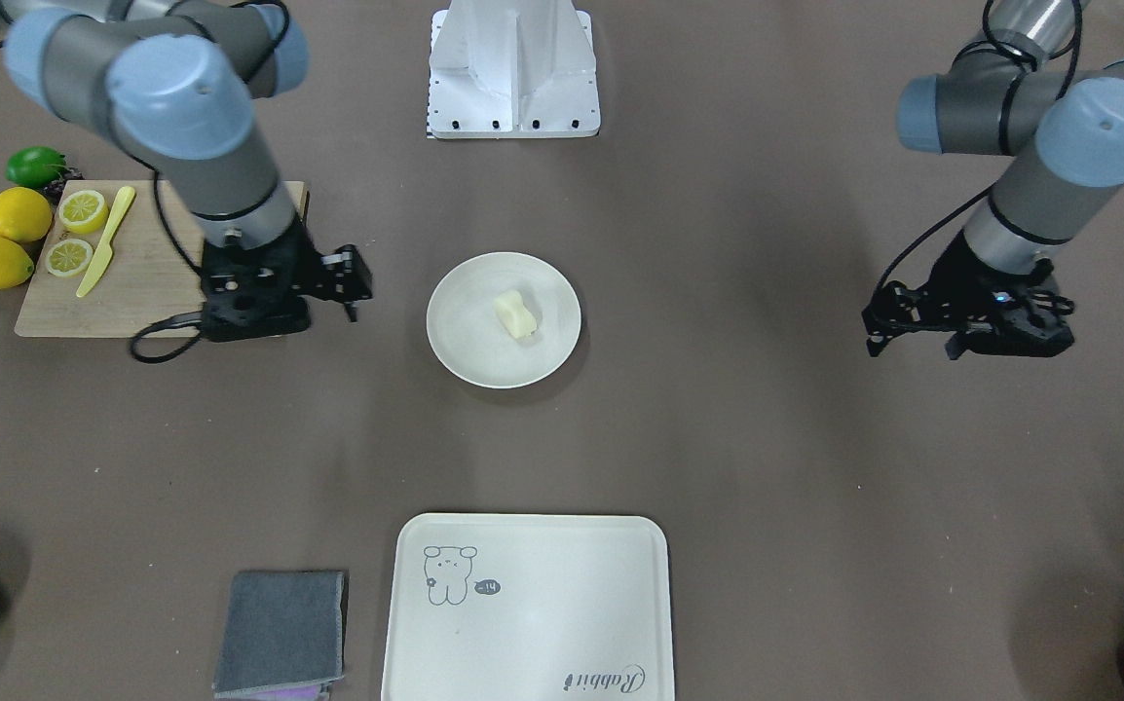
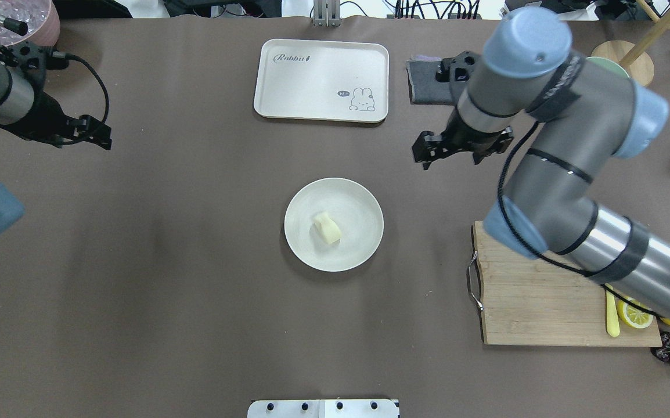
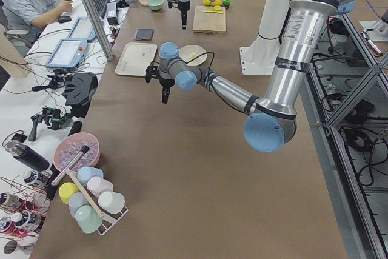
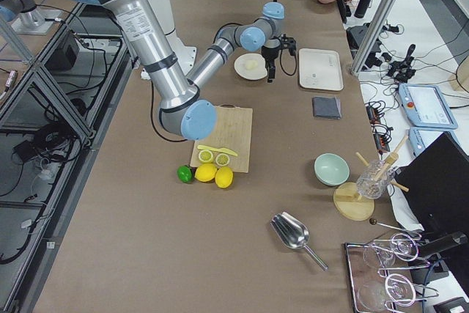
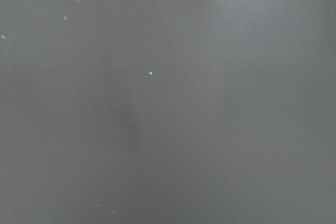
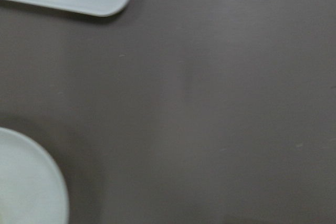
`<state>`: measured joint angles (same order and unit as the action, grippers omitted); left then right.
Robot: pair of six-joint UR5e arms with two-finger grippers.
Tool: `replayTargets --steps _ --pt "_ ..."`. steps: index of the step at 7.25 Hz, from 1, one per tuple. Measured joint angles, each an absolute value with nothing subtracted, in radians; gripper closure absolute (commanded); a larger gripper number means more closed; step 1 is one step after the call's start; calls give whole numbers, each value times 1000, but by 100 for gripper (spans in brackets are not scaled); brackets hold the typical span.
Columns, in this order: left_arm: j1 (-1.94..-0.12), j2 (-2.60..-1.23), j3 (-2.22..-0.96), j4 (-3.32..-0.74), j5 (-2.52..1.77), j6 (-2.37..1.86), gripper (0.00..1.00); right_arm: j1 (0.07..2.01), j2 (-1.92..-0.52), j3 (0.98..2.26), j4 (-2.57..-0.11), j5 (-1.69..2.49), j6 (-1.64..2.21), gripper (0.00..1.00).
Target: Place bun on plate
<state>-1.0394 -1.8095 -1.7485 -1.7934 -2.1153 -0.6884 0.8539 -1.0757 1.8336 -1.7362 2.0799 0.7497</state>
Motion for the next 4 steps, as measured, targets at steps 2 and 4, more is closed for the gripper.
replayTargets --steps 2,4 --pt "-1275 -1722 -1754 -1662 -2197 -281 2 1118 -1271 1870 -1779 2212 334 0" --pt "-1487 -1589 -1760 -1563 -2350 10 2 1325 -1408 1836 -1783 2280 33 0"
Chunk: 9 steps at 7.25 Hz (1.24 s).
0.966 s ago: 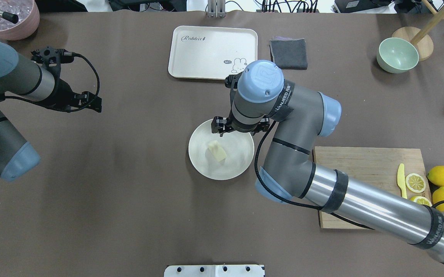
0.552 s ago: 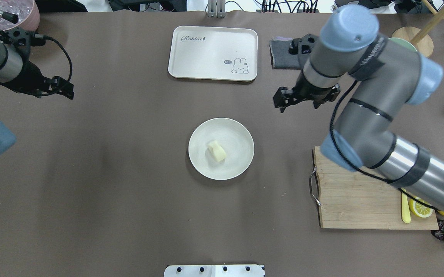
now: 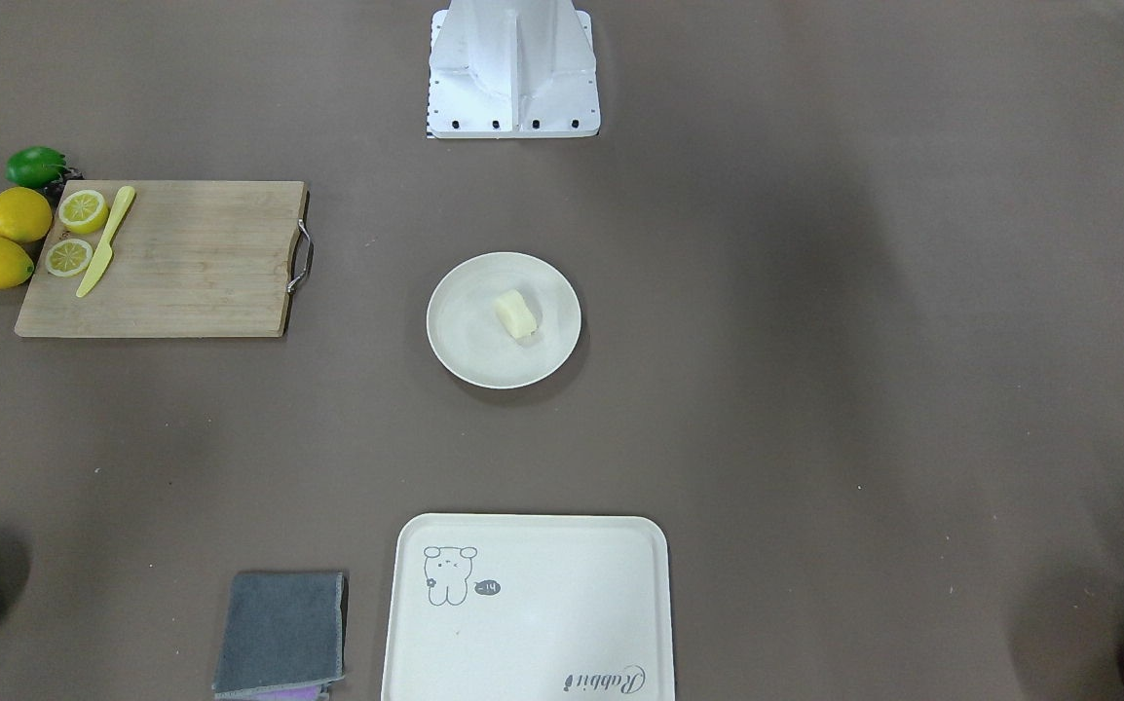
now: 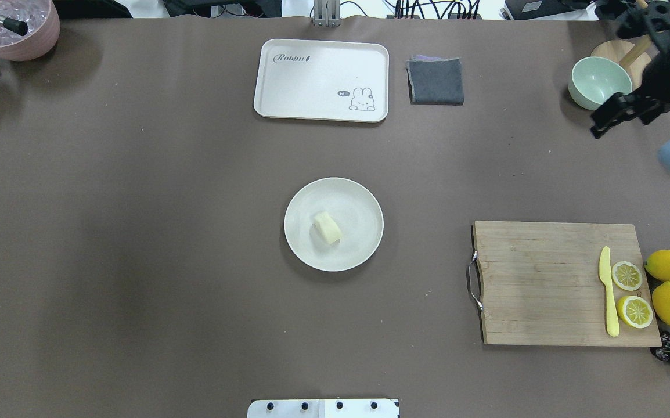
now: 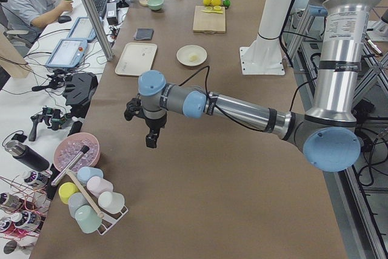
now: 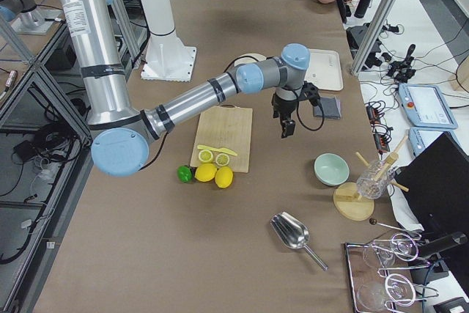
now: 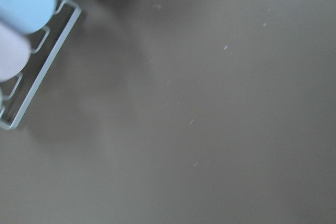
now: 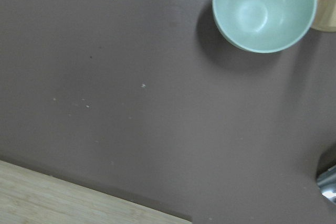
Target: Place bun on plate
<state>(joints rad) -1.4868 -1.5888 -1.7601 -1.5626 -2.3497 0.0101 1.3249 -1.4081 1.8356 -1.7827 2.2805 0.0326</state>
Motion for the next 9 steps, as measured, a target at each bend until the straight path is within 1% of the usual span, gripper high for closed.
replayTargets --steps 1,3,7,9 --pt "-1545 -1536 -1761 -1543 -2374 87 2 1391 -1441 1792 -1778 2288 -64 0" --pt "-1628 -1489 -1769 -1538 -2387 98 2 1465 -1468 1724 -1774 2289 -182 0" --pt "-1653 -1479 -1787 -1540 -2385 89 2 1519 -1516 1718 -1773 2286 -207 0" --pt "-1652 -1478 -1773 -1540 -2371 92 2 1531 -1523 1722 -1772 2286 -207 0"
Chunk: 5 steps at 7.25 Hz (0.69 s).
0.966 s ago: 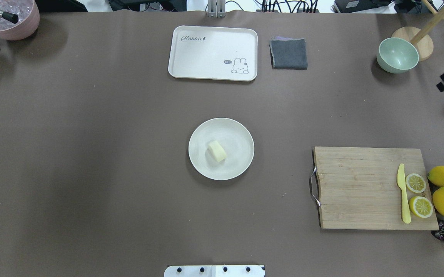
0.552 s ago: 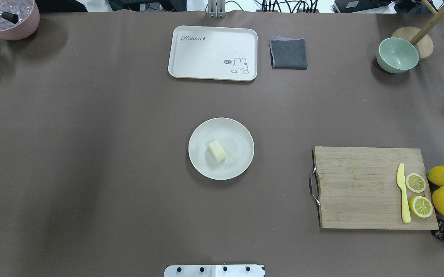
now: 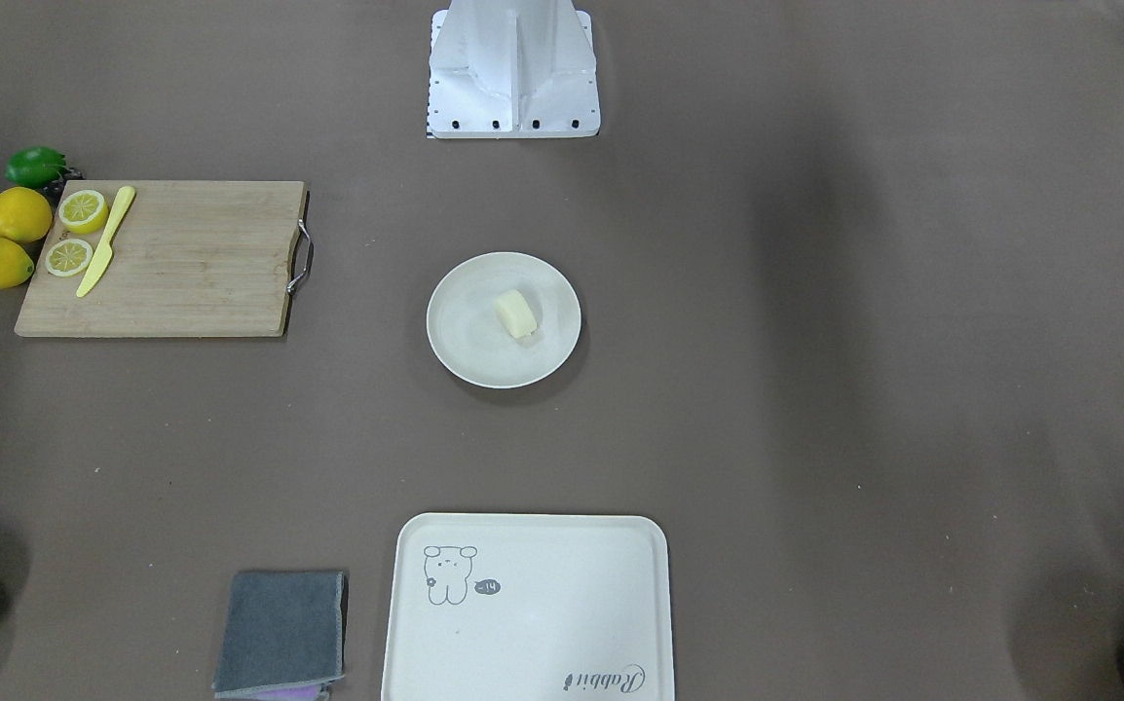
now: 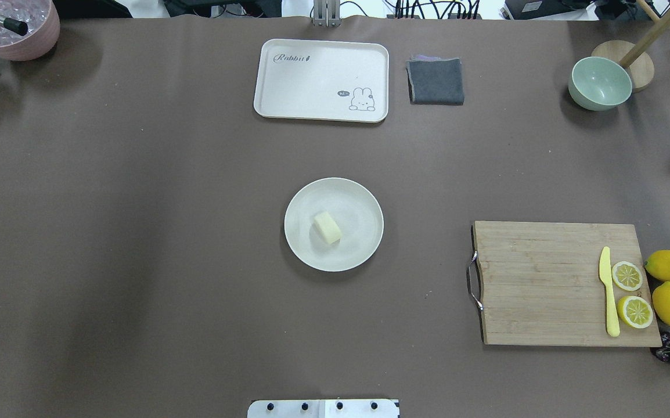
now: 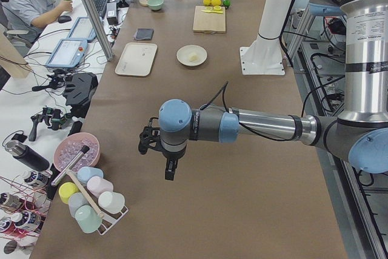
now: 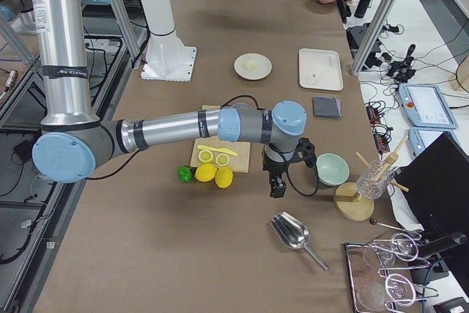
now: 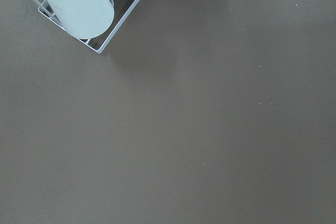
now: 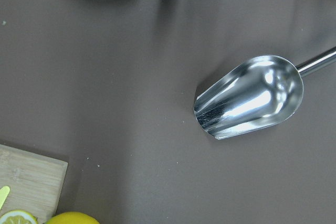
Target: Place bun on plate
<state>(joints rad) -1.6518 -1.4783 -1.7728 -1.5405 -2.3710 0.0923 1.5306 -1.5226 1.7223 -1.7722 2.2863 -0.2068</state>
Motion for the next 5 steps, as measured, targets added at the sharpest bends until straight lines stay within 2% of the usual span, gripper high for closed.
replayTargets --steps 5 --pt "-1651 -1477 -1795 -1544 -2330 91 2 1535 -1554 1743 -1773 2292 -202 0"
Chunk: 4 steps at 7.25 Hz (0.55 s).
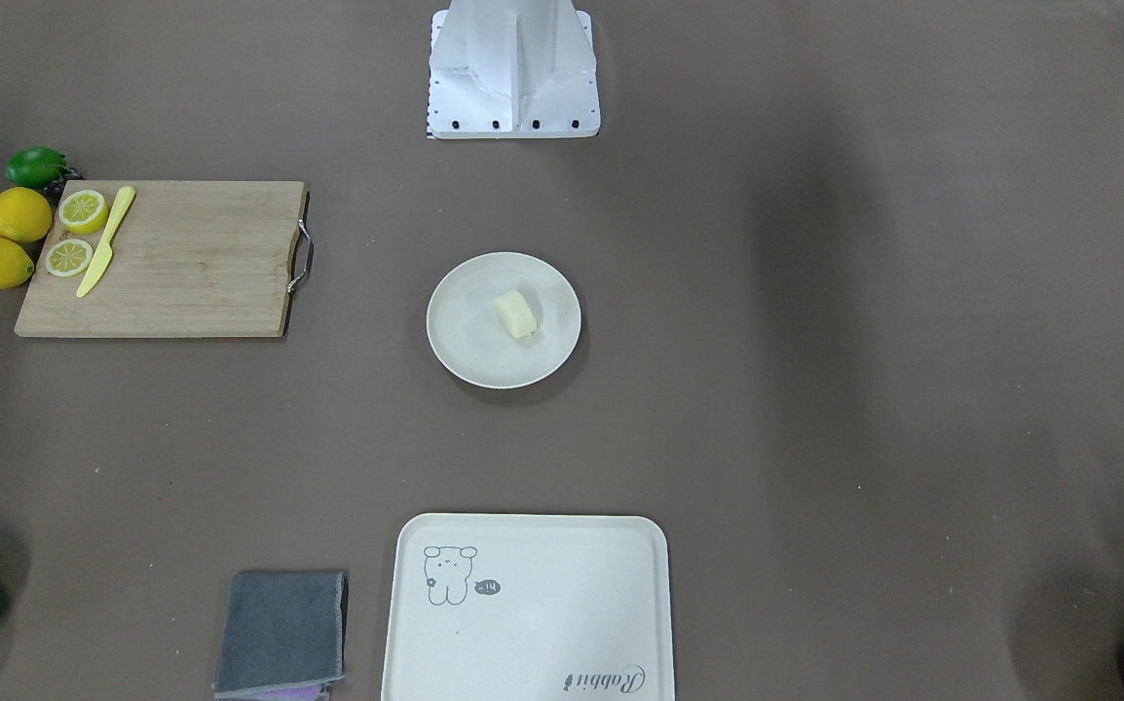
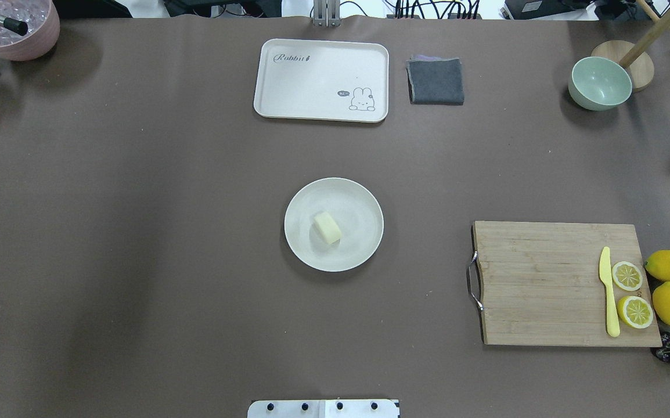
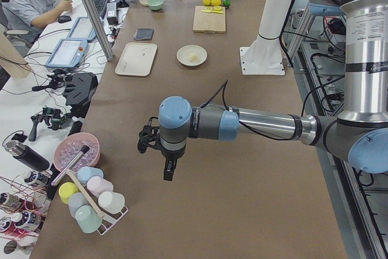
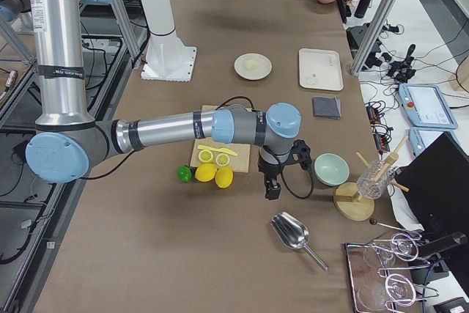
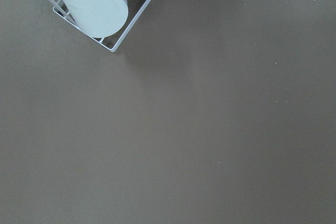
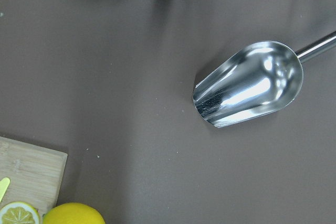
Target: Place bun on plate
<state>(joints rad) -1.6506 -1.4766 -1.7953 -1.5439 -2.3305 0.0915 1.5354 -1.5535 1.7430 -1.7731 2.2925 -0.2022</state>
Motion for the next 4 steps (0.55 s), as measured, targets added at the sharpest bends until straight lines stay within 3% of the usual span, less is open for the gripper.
replayTargets --steps 4 --pt "-1648 -1475 -1797 -1564 -2328 90 2 1534 -1584 1790 -1773 2293 -192 0"
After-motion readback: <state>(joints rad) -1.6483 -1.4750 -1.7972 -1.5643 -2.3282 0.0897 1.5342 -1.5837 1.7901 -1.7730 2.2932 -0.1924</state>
